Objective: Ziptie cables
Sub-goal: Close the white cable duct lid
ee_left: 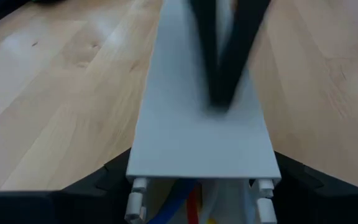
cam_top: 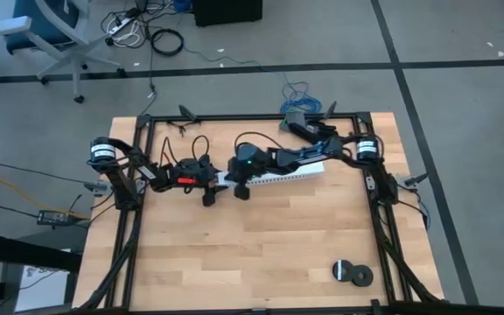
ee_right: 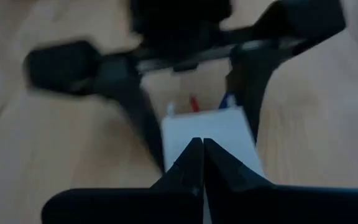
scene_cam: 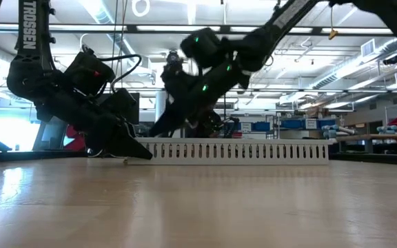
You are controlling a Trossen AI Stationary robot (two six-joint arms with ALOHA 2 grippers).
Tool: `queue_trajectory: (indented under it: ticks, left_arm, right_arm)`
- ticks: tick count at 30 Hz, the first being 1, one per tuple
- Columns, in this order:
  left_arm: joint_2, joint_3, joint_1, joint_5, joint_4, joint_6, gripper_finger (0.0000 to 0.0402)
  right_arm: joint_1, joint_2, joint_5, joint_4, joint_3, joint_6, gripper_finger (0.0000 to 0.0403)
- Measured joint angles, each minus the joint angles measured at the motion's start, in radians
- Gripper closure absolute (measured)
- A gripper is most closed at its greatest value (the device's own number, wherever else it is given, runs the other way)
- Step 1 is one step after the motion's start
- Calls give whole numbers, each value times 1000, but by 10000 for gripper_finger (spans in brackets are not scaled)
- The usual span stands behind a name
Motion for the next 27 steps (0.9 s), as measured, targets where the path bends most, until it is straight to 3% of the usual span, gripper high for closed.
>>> queue_trajectory:
  ticks: [7, 13, 16, 18, 22, 27]
  left_arm:
    - [1, 6, 0, 0, -1, -11, 143]
    - [1, 5, 0, 0, 4, -10, 143]
    - [1, 5, 0, 0, 5, -10, 143]
    - [1, 4, 0, -4, 6, -7, 143]
    - [1, 2, 0, -6, 10, -7, 143]
    - [1, 0, 0, -11, 13, -11, 143]
  right_arm:
    - [32, -169, 63, -33, -46, -65, 403]
    - [26, -240, 126, -218, -98, -1, 403]
    - [8, -206, 167, -239, -133, 29, 403]
    - [-5, -166, 133, -198, -143, 55, 403]
    - [-25, -45, 5, -92, -66, 71, 403]
    - [-18, 9, -6, -87, 29, 1, 403]
